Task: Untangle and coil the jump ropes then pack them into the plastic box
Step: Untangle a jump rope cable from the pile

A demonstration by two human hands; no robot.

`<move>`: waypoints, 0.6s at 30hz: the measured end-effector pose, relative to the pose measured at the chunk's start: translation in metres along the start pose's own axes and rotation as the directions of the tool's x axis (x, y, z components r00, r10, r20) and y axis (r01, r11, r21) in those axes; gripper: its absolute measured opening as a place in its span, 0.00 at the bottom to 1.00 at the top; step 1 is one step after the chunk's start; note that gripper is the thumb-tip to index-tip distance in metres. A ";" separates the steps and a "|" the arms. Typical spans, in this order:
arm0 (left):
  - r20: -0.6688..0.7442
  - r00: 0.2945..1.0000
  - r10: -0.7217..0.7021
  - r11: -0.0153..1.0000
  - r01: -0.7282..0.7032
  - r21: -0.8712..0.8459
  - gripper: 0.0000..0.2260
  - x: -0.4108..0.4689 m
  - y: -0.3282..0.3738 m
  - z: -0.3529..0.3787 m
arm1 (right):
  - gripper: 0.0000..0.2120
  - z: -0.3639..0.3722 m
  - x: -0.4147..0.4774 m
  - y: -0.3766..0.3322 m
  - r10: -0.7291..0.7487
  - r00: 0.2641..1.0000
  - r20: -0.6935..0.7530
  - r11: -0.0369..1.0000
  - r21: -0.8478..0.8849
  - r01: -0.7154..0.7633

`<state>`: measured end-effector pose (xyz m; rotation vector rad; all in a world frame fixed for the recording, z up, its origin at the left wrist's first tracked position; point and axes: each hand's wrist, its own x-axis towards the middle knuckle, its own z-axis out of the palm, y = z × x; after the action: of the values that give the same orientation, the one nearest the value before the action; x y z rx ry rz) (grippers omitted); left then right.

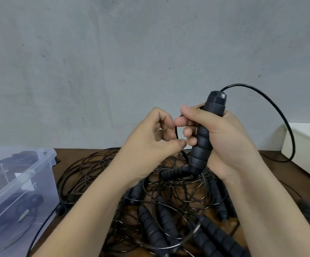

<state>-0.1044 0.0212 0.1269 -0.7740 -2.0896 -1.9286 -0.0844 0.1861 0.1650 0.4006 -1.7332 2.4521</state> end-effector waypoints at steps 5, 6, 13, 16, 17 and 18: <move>-0.073 0.989 -0.128 0.988 0.121 -0.097 0.16 0.001 -0.007 0.011 | 0.07 -0.002 0.002 0.001 0.011 1.000 0.006 0.999 -0.036 -0.010; -0.086 0.987 -0.139 0.986 0.129 -0.108 0.15 0.001 -0.008 0.013 | 0.07 -0.002 0.002 0.001 0.015 1.000 0.008 0.999 -0.038 -0.014; -0.096 0.969 -0.228 0.926 0.186 -0.329 0.07 -0.004 0.000 0.025 | 0.07 -0.004 0.001 -0.003 -0.015 1.000 -0.016 0.999 -0.033 0.014; -0.139 0.968 -0.207 0.956 0.170 -0.239 0.06 -0.002 -0.002 0.028 | 0.07 -0.004 0.000 -0.003 -0.041 0.998 -0.037 0.999 -0.010 0.041; -0.148 0.969 -0.199 0.969 0.171 -0.180 0.08 -0.002 -0.004 0.027 | 0.07 -0.004 0.000 -0.003 -0.057 0.997 -0.047 0.998 -0.002 0.057; -0.141 0.972 -0.190 0.977 0.174 -0.120 0.10 -0.001 -0.005 0.024 | 0.06 -0.004 0.000 -0.004 -0.073 0.996 -0.060 0.997 0.006 0.074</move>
<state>-0.1009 0.0446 0.1193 -0.4498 -2.0430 -2.1351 -0.0843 0.1912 0.1669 0.3812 -1.6549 2.3959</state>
